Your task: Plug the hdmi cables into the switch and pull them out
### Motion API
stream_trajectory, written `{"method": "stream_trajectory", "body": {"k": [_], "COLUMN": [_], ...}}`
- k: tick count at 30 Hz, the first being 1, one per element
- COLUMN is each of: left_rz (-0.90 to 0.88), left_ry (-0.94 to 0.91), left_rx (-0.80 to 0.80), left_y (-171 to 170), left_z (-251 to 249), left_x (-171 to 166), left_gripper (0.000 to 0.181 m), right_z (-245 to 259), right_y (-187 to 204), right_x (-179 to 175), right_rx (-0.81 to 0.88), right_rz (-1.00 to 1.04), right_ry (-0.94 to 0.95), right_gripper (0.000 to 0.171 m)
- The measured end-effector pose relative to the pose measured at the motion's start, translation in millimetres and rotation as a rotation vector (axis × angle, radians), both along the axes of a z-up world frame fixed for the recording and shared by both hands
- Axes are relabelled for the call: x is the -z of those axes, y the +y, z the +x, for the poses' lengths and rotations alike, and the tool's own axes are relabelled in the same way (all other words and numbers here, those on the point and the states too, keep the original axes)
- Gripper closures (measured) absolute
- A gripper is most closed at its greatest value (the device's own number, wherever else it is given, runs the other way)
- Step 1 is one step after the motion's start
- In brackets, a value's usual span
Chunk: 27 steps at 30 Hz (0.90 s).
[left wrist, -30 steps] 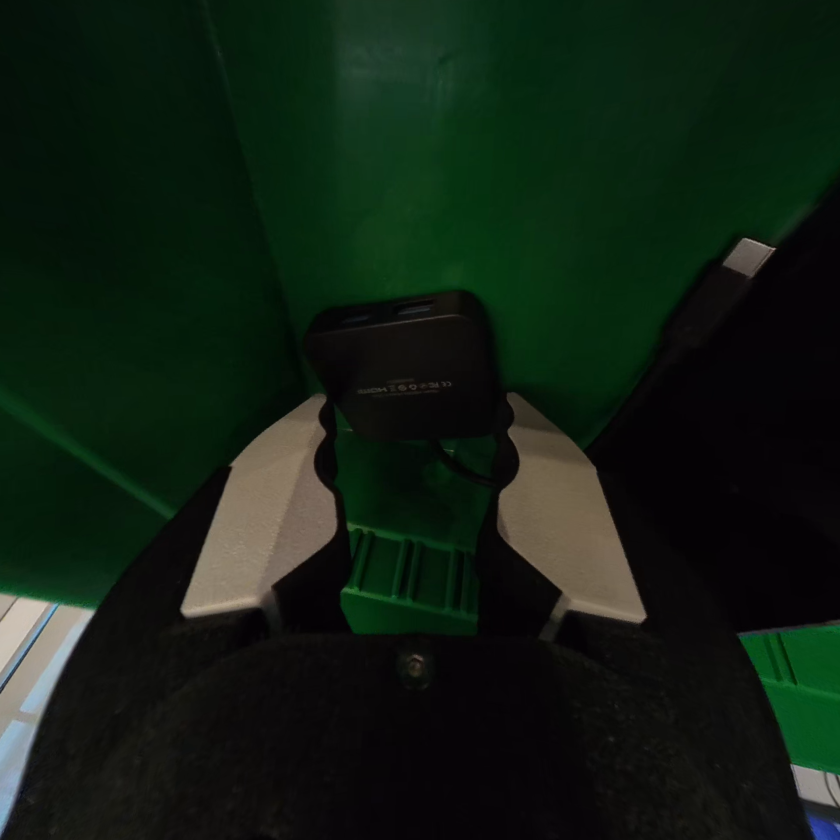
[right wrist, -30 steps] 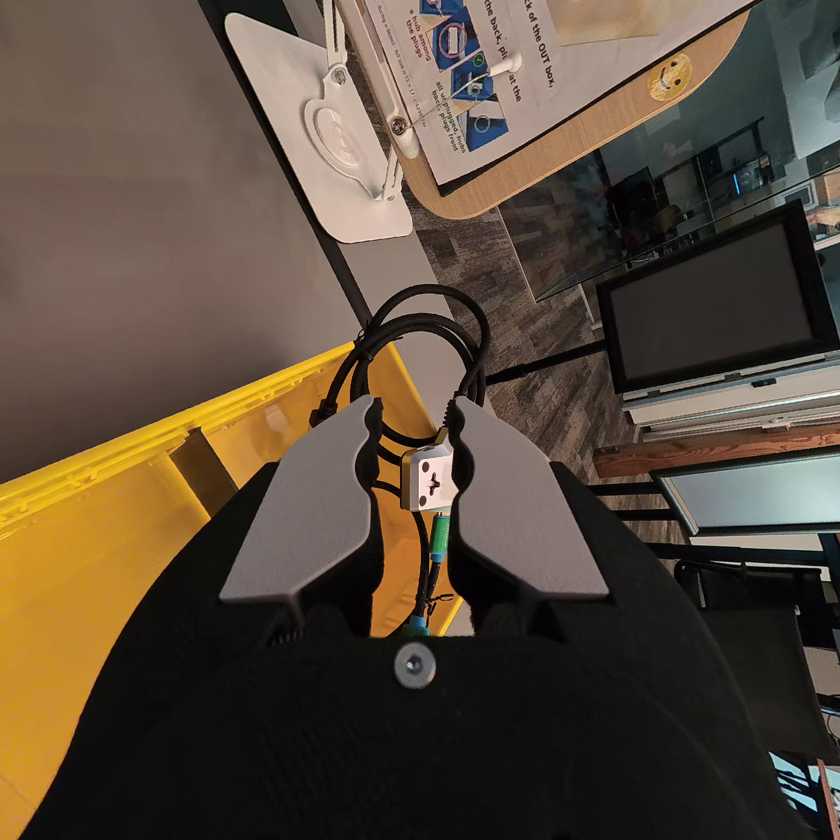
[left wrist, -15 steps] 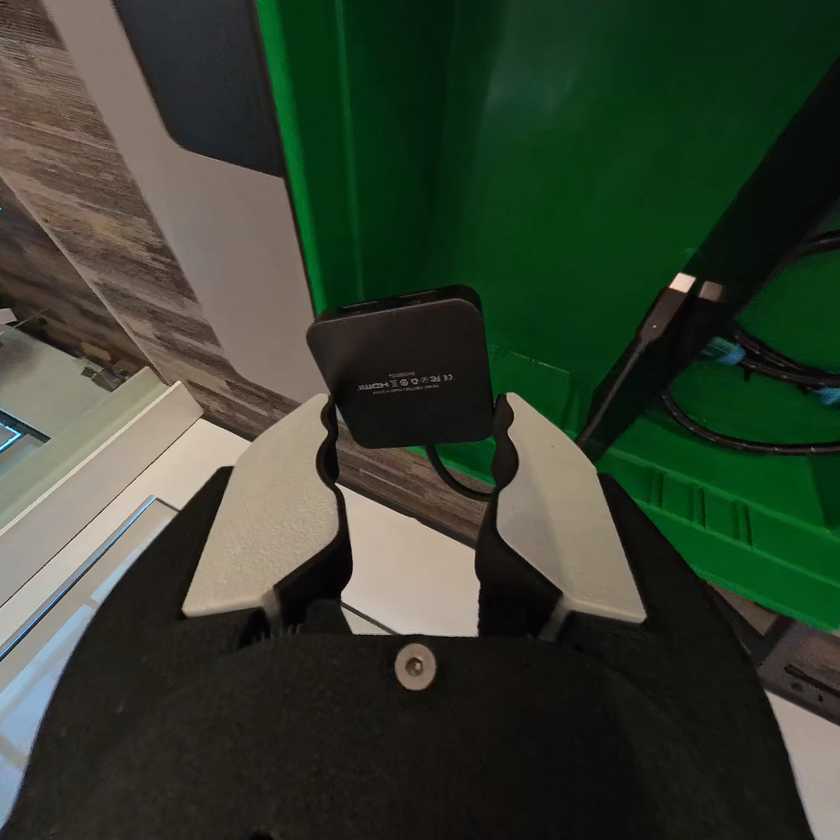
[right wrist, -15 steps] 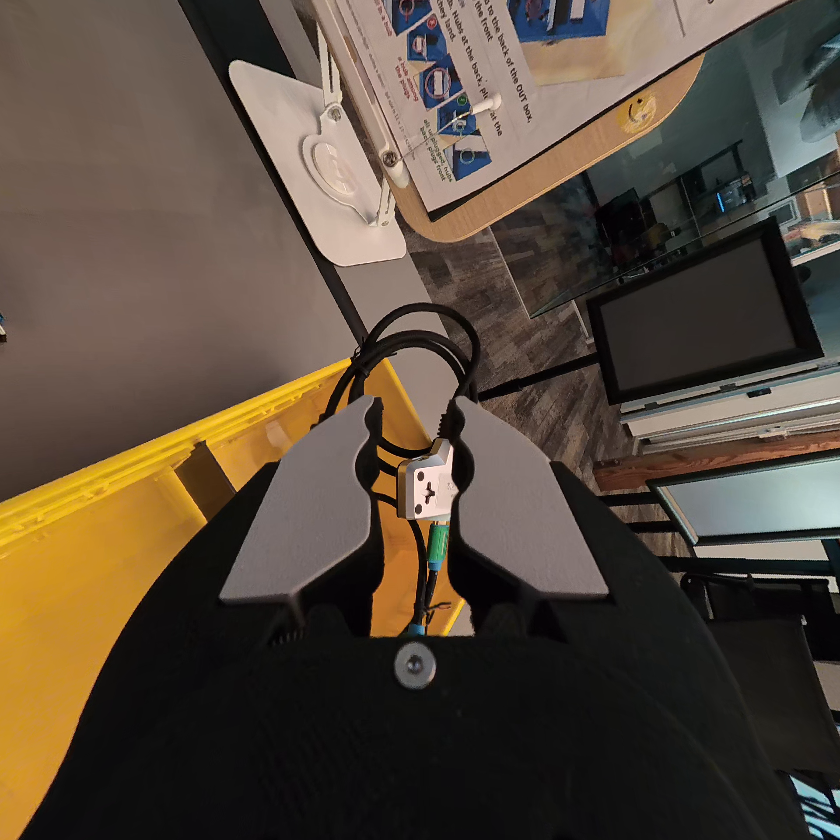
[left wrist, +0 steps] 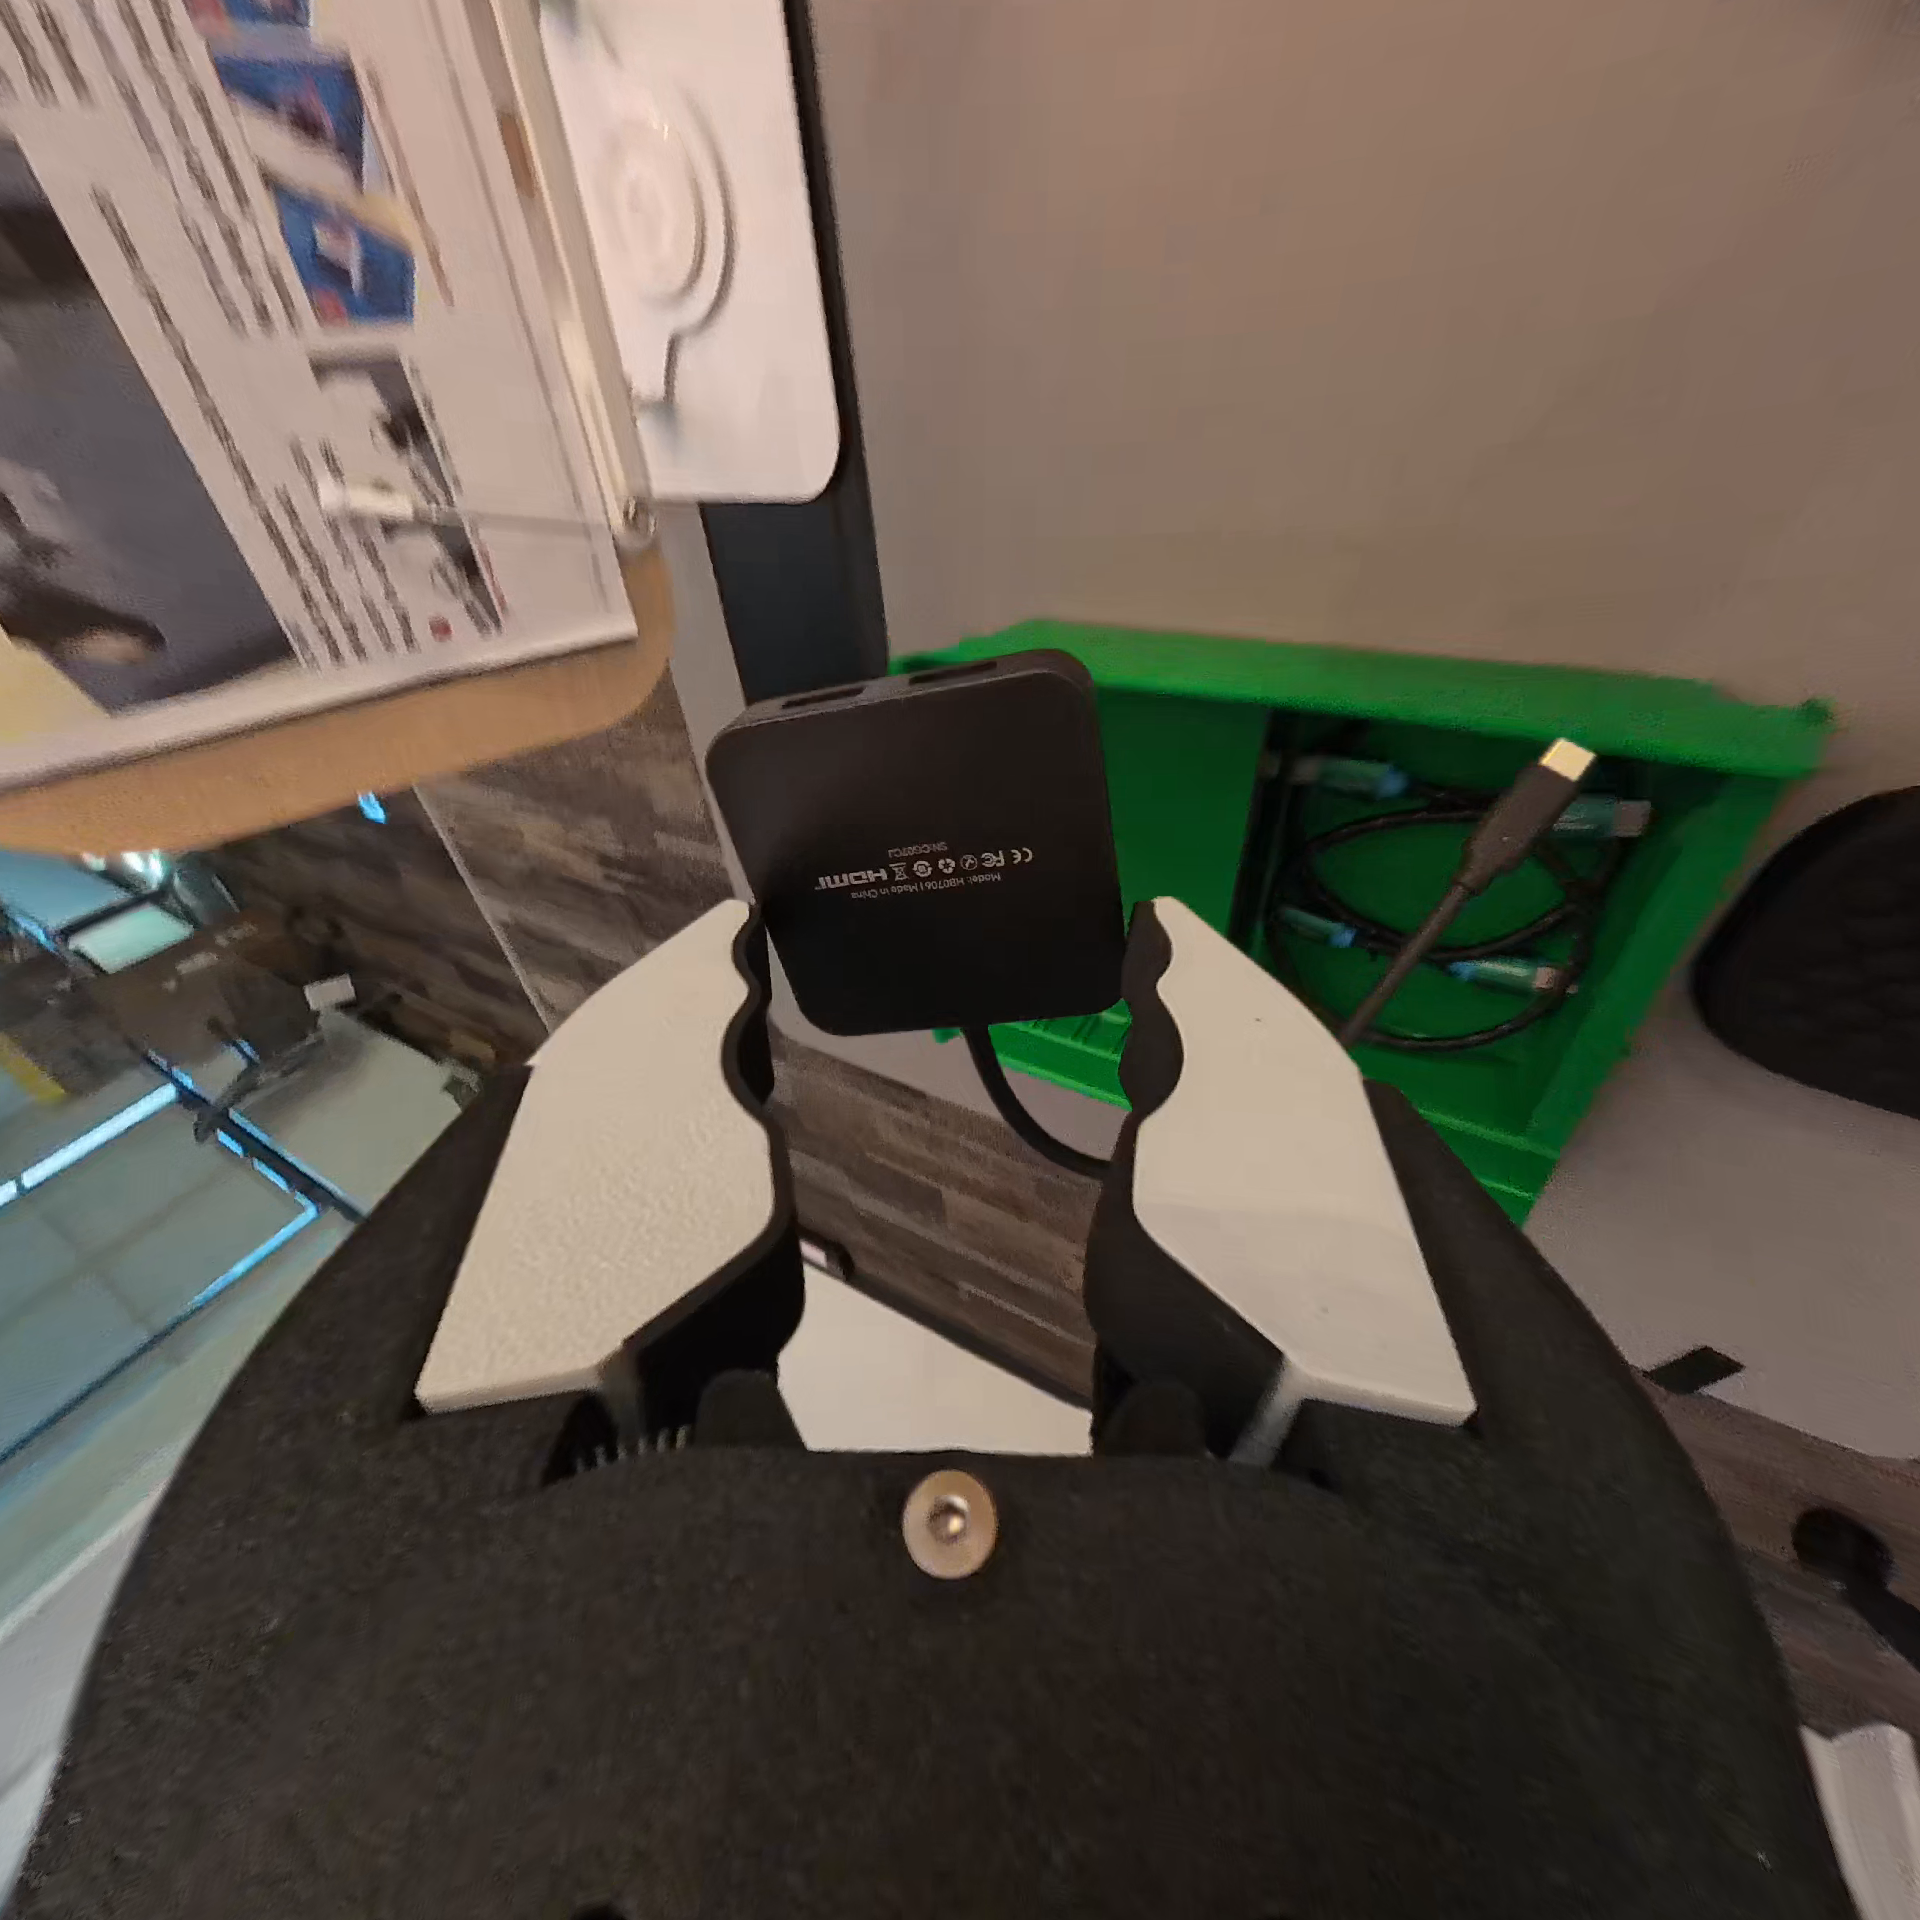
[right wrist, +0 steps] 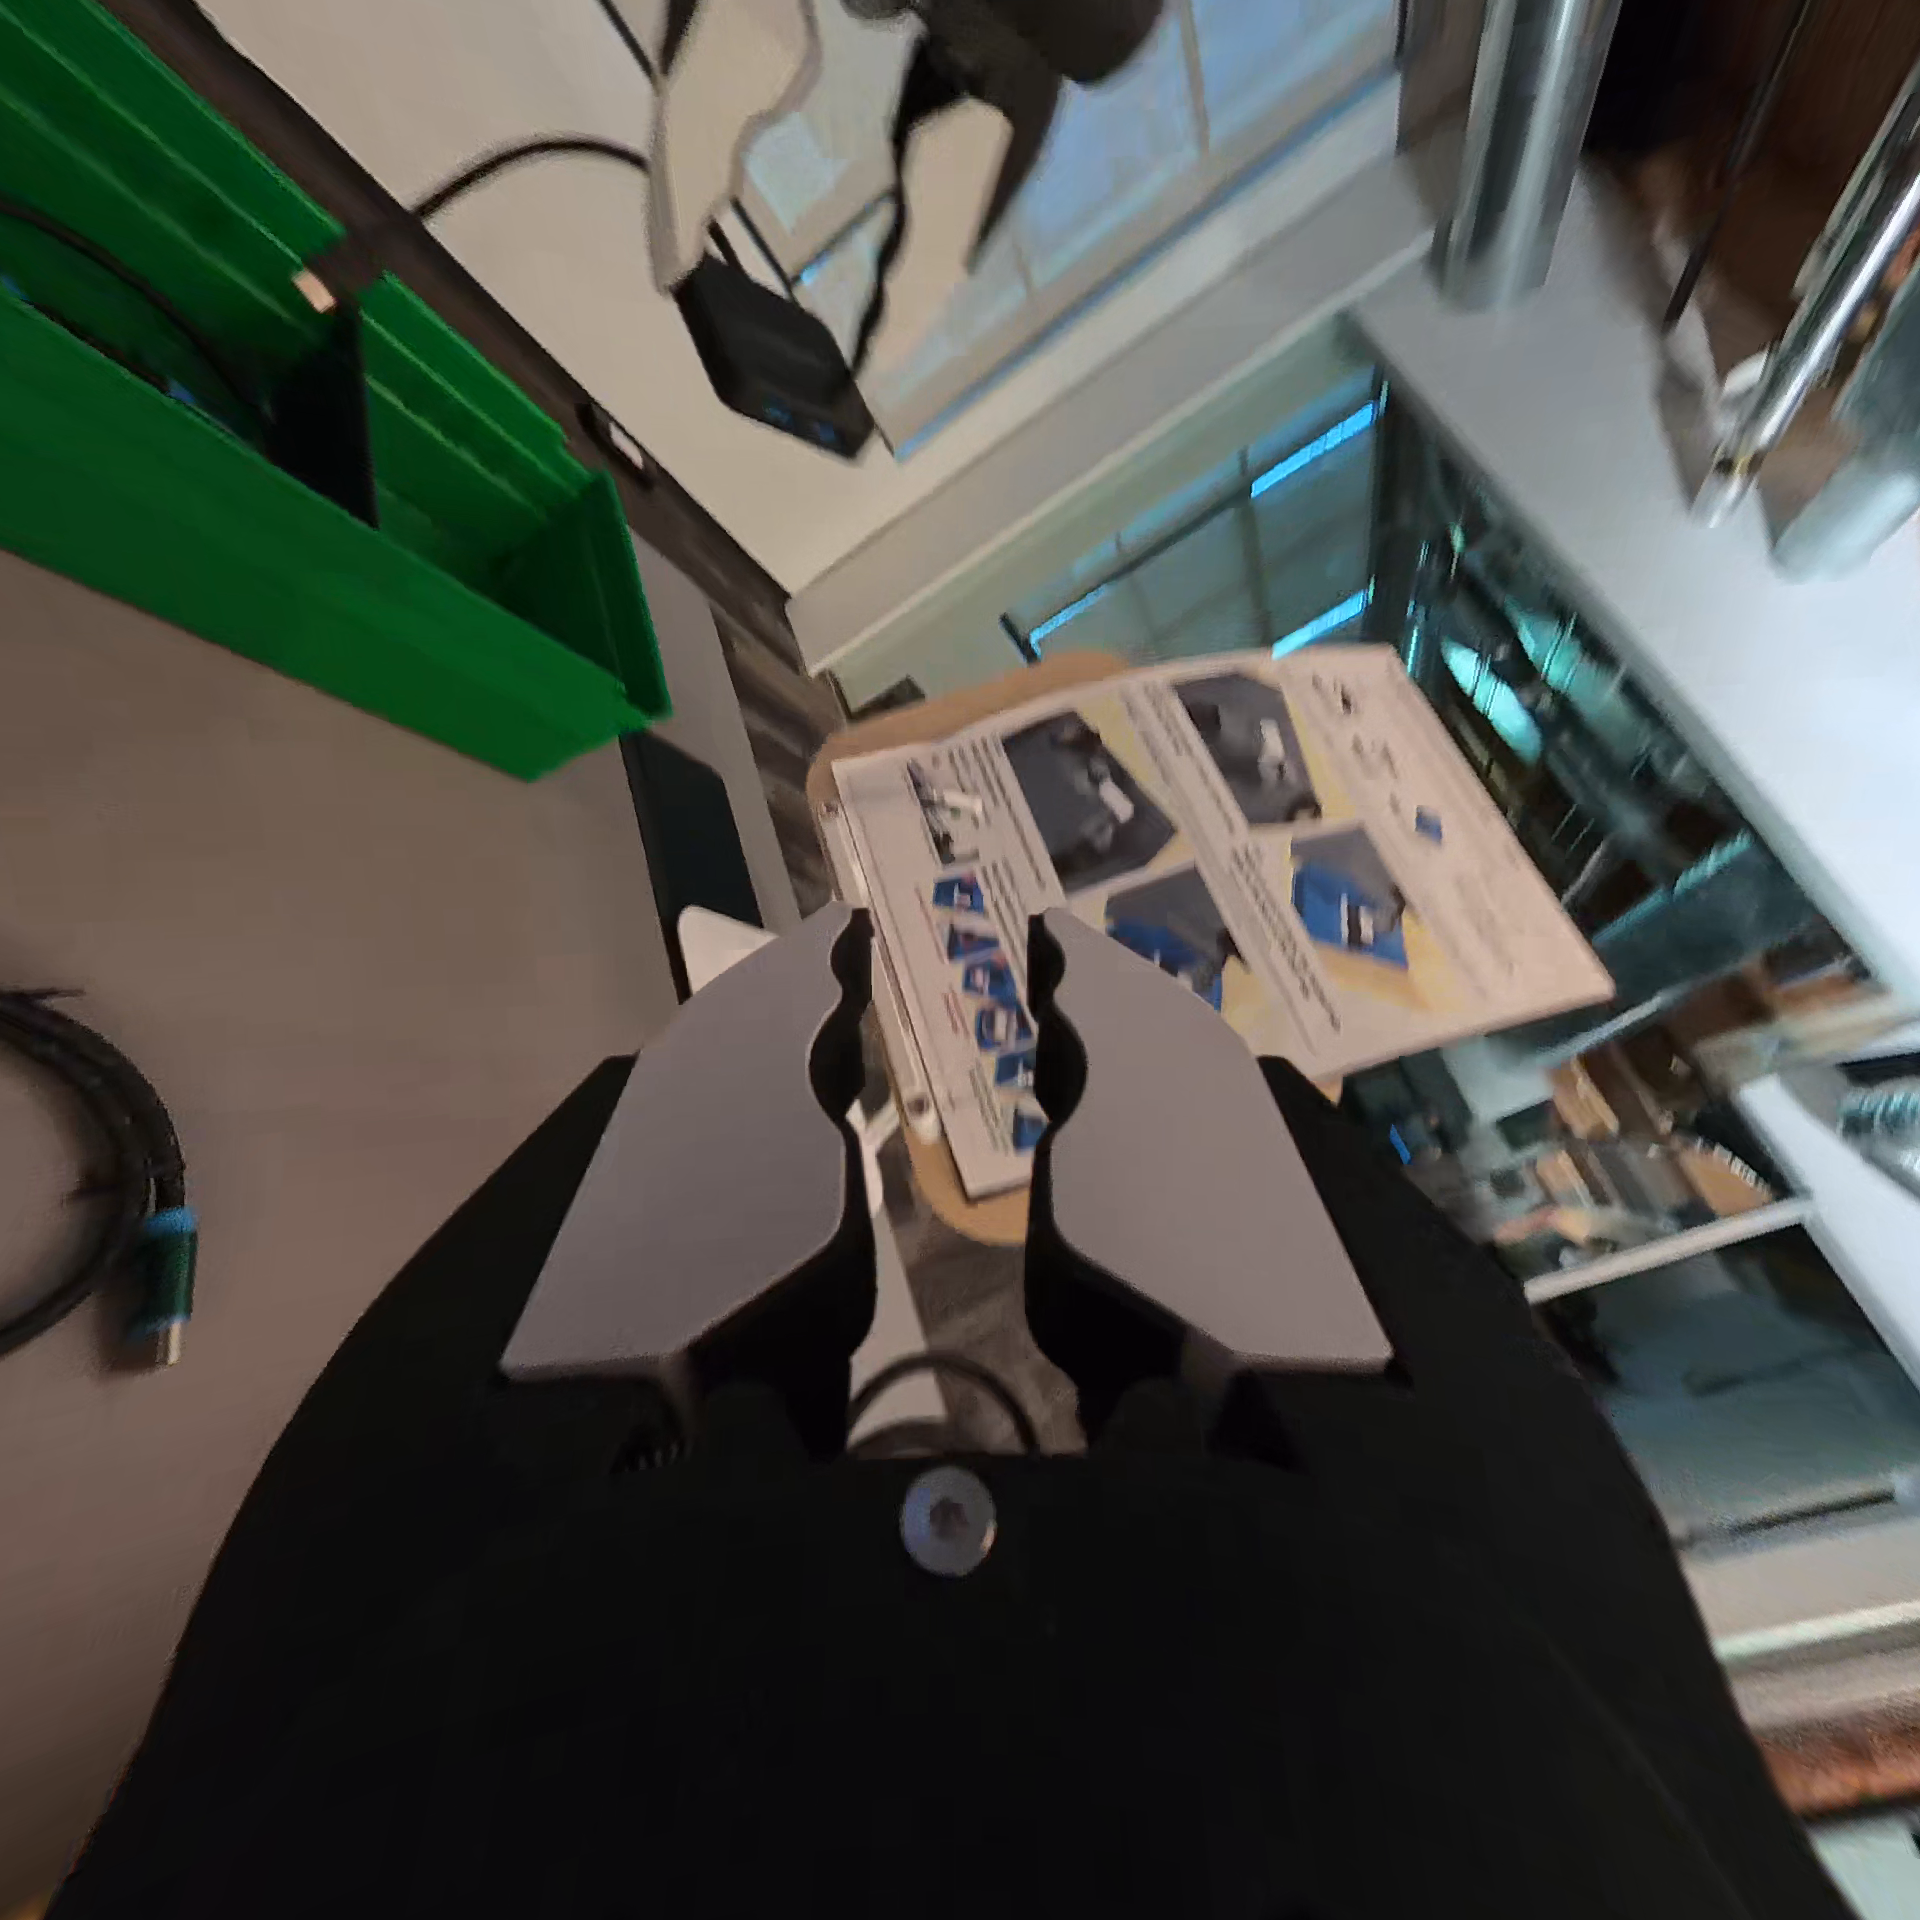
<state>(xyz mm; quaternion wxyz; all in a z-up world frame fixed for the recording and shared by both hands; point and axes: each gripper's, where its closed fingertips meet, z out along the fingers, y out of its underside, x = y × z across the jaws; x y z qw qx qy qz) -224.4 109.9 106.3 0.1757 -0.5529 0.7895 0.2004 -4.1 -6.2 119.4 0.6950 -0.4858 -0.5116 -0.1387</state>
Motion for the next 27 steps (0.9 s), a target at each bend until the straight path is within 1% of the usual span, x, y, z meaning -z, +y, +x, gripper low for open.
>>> {"method": "stream_trajectory", "body": {"k": [3,5,7,10,13,16,17,18,19,22,25,27], "left_rz": [-0.045,-0.079,-0.108,-0.158,-0.213,-0.279,-0.309,-0.344,-0.375,-0.429,-0.451,-0.416], "left_ry": [0.013,0.020,0.018,0.017,0.022,0.024,0.019,0.010,0.001,-0.091,-0.294,-0.470], "left_rx": [0.072,0.116,0.153,0.201,0.240,0.267,0.278,0.284,0.279,0.219,0.247,0.287], "left_y": [-33.7,-53.9,-70.4,-92.1,-110.7,-127.4,-133.9,-140.9,-146.0,-147.6,-146.3,-141.2], "left_z": [28.1,45.7,61.3,79.4,93.1,104.0,107.6,110.7,113.0,120.7,129.9,133.7], "left_x": [-3.8,-2.3,0.9,9.0,18.0,26.6,29.0,31.3,33.6,35.2,22.5,5.6], "left_gripper": [0.115,0.115,0.115,0.115,0.115,0.115,0.115,0.115,0.115,0.115,0.121,0.117], "right_z": [-41.2,-70.3,-91.1,-103.5,-102.8,-102.3,-101.7,-100.6,-99.5,-93.0,-84.9,-77.9], "right_y": [-13.1,-24.0,-32.3,-33.4,-22.7,-15.4,-13.5,-11.9,-12.9,-12.4,-10.5,-9.8], "right_x": [-0.6,4.7,5.0,10.4,17.1,23.3,26.6,32.6,34.7,37.0,33.8,30.3], "right_rx": [-0.092,-0.159,-0.182,-0.148,-0.068,-0.038,-0.030,-0.028,-0.034,-0.050,-0.063,-0.080], "right_rz": [0.092,0.139,0.224,0.322,0.387,0.412,0.406,0.388,0.396,0.360,0.302,0.266], "right_ry": [-0.037,-0.071,-0.092,-0.167,-0.244,-0.280,-0.302,-0.342,-0.362,-0.375,-0.321,-0.272], "right_gripper": [0.136,0.126,0.119,0.116,0.115,0.119,0.127,0.151,0.155,0.156,0.156,0.156]}}
